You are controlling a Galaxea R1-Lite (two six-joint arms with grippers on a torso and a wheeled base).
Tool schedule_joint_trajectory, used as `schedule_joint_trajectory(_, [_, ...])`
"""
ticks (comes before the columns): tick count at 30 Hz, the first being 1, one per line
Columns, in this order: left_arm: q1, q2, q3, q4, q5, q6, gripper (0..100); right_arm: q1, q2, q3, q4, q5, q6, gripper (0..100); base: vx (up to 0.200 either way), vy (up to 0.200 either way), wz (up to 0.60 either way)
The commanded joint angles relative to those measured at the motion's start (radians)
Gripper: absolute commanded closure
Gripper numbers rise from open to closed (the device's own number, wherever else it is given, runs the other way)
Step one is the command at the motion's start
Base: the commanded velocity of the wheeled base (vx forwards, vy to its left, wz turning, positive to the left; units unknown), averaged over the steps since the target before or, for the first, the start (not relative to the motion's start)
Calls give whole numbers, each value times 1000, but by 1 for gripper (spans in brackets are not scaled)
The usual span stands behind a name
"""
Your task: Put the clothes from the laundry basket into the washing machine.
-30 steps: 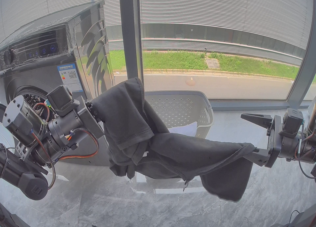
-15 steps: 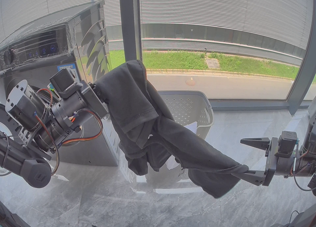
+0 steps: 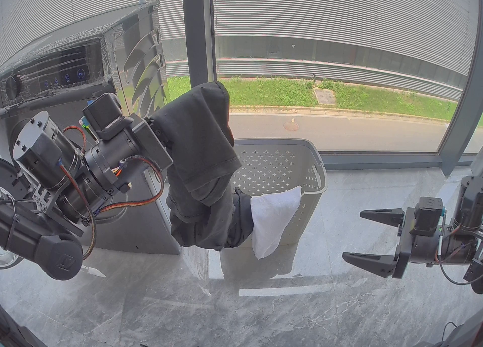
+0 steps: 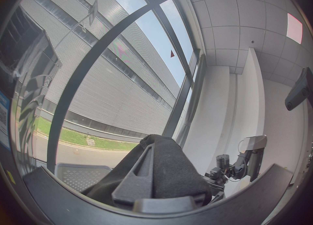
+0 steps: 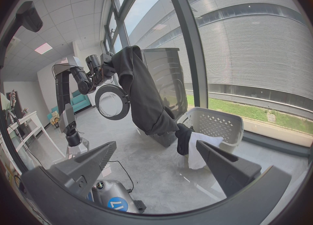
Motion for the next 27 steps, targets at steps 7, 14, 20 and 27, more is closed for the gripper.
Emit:
schedule_joint_trajectory(7, [-105, 23, -36, 27, -55, -1, 100, 155, 240, -242, 0, 5, -3, 0, 0, 0, 0])
schedule_joint_trajectory(14, [-128, 20, -76, 67, -68, -1, 100, 155, 338, -345, 0, 6, -2, 0, 0, 0, 0])
schedule_joint_trajectory(20, [-182, 26, -92, 70, -68, -2, 100, 187, 395, -423, 0, 8, 1, 0, 0, 0, 0])
schedule_joint_trajectory(27, [-226, 48, -120, 70, -70, -5, 100, 245, 461, -480, 0, 9, 6, 0, 0, 0, 0])
